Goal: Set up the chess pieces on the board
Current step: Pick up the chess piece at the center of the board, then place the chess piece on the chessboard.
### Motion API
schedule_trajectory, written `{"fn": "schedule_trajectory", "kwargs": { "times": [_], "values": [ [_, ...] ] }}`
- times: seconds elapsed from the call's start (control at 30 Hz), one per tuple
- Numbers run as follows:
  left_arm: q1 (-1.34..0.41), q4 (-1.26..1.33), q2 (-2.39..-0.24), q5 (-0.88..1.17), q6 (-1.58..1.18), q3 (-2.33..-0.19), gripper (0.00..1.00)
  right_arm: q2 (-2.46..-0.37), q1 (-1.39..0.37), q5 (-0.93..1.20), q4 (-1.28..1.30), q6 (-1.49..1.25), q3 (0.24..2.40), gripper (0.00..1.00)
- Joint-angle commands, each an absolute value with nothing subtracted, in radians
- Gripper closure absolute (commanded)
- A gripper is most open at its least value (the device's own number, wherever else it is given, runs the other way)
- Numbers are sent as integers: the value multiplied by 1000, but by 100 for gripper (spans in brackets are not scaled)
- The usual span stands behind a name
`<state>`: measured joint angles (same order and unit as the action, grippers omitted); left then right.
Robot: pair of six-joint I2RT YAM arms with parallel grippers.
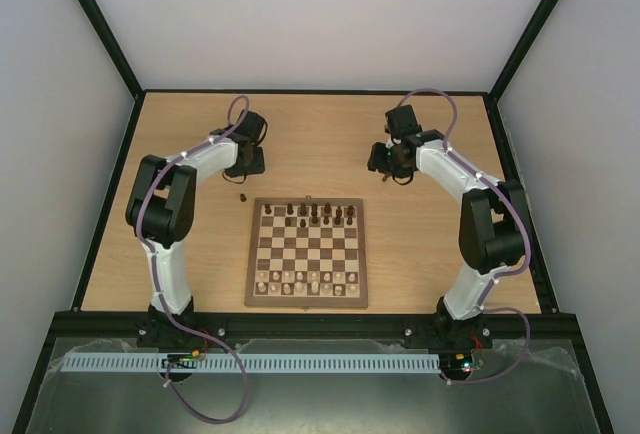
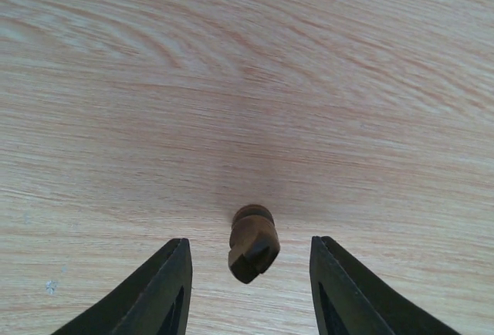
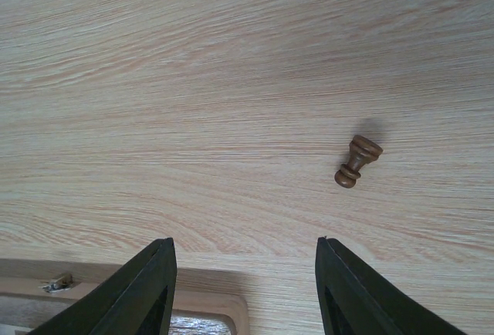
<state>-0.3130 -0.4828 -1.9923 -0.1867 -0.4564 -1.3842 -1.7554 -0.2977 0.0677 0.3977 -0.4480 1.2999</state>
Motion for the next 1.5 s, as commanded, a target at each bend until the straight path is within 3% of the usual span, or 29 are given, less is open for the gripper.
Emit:
{"fn": "schedule_trajectory", "kwargs": {
  "times": [0.0,0.37,0.6,0.9,1.27,1.47],
  "values": [
    [-300,-477,-2010,-183,-443,-1388,59,-1769,-307,75,409,-434,1290,49],
    [-292,-476,-2031,-173,-439,-1393,79,-1773,-313,75,407,-431,1290,49],
    [-293,-483,-2014,-180,-443,-1386,87,-1770,-317,76,407,-430,1291,49],
    [-360,-534,-1844,-131,-446,-1328,87,-1737,-332,67,423,-430,1289,49],
    [-591,-635,-1591,-153,-521,-1219,85,-1594,-359,27,459,-428,1203,49],
    [-680,-646,-1566,-178,-582,-1189,84,-1519,-359,25,462,-425,1150,49]
  ]
}}
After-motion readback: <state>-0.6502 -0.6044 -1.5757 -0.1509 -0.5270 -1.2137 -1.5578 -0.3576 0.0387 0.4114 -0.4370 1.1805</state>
